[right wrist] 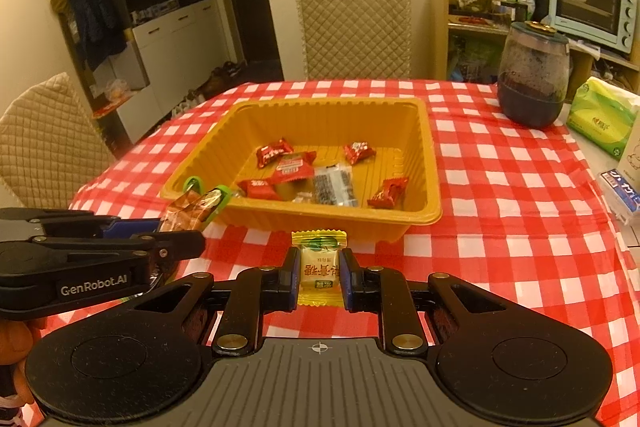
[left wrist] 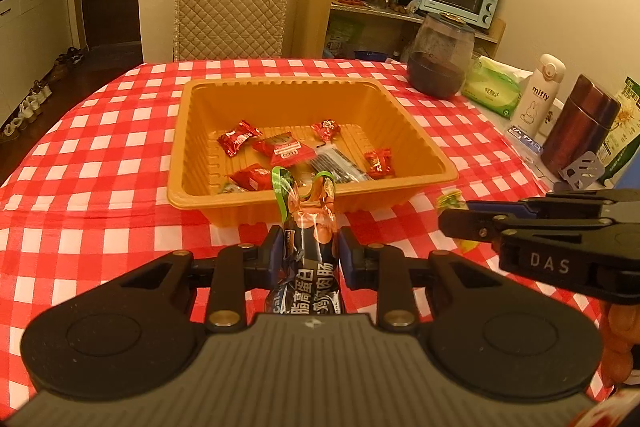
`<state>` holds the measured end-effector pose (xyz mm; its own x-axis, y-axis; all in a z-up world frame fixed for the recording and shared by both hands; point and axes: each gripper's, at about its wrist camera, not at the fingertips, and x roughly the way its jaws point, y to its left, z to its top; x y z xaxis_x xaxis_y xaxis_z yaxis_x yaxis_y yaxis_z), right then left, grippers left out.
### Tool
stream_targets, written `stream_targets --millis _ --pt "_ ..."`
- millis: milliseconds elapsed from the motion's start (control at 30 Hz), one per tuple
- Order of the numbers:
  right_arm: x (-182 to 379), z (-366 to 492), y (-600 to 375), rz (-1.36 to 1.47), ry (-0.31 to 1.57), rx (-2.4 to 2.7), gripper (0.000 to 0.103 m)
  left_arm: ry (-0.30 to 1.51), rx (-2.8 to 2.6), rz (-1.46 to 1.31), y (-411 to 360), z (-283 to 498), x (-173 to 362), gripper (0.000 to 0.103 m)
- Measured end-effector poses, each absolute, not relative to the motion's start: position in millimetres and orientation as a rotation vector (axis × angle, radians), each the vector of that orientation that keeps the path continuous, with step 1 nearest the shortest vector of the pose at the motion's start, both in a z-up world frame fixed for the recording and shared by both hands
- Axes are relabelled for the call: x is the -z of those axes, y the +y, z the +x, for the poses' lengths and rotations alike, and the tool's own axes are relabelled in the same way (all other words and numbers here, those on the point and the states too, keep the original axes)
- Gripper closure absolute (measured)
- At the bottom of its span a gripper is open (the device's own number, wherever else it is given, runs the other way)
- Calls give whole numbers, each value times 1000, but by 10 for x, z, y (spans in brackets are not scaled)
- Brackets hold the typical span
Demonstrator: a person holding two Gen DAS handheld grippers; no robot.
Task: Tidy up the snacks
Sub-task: 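Carry the held packet and candy over the orange tray with both grippers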
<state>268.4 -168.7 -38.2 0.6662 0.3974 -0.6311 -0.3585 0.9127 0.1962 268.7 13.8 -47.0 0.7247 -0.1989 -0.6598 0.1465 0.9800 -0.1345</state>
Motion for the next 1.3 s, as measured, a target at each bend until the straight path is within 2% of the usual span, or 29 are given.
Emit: stream_targets --millis 1300 --pt "58 3485 -1521 175 627 -320 83 701 147 -105 410 3496 270 77"
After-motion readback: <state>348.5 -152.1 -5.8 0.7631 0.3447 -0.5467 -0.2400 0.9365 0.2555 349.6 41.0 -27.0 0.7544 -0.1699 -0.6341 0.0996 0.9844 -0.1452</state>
